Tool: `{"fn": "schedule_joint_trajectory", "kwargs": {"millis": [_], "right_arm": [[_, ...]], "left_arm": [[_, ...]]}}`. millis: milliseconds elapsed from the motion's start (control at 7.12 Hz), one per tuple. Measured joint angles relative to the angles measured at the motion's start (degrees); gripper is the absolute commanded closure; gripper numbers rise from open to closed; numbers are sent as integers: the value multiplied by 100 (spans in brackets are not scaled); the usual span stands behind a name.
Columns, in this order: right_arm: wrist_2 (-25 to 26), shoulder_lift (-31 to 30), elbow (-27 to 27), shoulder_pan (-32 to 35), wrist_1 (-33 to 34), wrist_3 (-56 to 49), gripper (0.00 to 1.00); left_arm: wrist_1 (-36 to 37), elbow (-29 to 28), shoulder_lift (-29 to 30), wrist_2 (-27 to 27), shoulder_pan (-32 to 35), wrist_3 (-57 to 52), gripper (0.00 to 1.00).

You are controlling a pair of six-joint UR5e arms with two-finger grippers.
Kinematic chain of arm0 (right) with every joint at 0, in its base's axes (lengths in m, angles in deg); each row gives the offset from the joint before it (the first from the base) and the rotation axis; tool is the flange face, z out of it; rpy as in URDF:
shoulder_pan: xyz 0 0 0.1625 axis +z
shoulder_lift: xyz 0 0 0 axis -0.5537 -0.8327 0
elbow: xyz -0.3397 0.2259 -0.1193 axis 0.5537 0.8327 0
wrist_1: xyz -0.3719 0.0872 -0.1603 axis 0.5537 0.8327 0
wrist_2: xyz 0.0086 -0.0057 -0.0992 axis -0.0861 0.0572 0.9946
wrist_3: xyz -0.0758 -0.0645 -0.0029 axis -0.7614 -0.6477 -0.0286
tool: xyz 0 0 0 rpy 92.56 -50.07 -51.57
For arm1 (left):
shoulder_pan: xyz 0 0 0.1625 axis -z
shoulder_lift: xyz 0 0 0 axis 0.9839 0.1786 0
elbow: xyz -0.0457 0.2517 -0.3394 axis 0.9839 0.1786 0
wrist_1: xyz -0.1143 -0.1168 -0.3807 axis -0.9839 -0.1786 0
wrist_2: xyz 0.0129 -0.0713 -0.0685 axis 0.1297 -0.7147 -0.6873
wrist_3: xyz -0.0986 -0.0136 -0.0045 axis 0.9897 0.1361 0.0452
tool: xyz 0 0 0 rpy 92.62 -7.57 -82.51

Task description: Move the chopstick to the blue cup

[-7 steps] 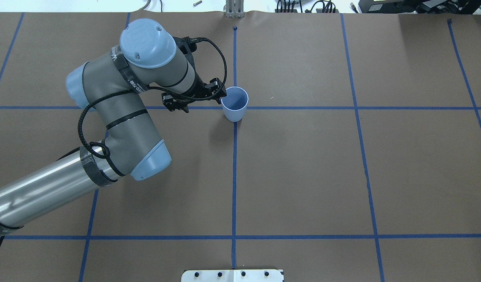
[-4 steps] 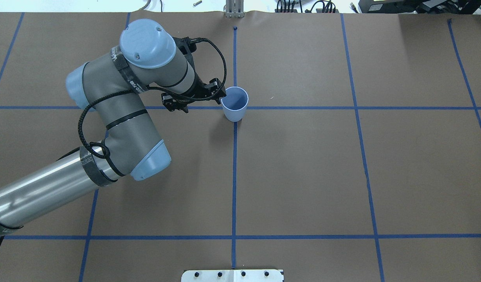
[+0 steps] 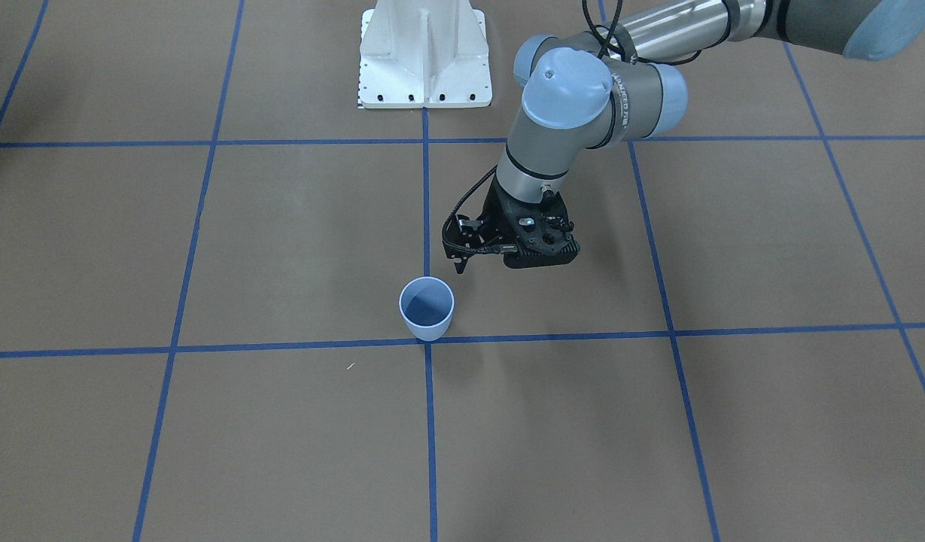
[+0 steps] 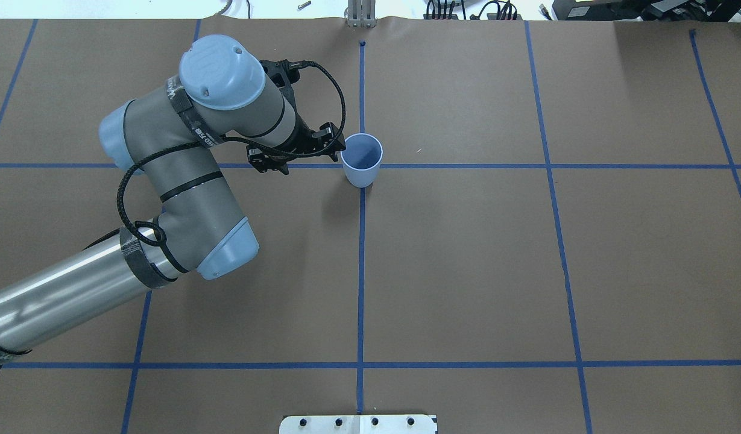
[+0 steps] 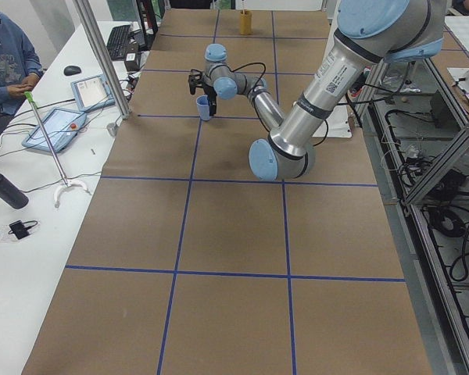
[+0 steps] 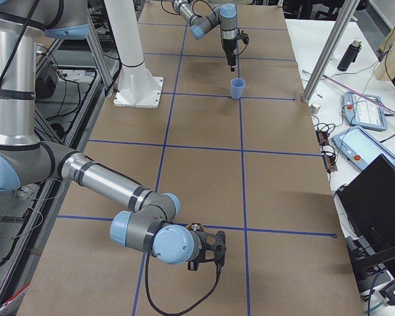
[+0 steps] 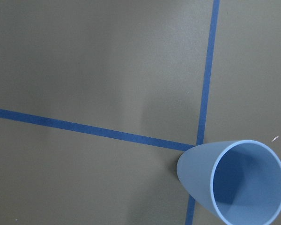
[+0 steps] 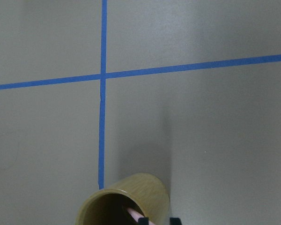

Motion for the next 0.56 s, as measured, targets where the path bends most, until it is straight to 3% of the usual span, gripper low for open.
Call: {"fn": "schedule_joint_trajectory", "kwargs": {"millis": [562], "right_arm": [[-554, -16, -181, 69, 3, 3, 100]], "left_arm": [[-20, -10, -6, 0, 0, 3, 3]]}}
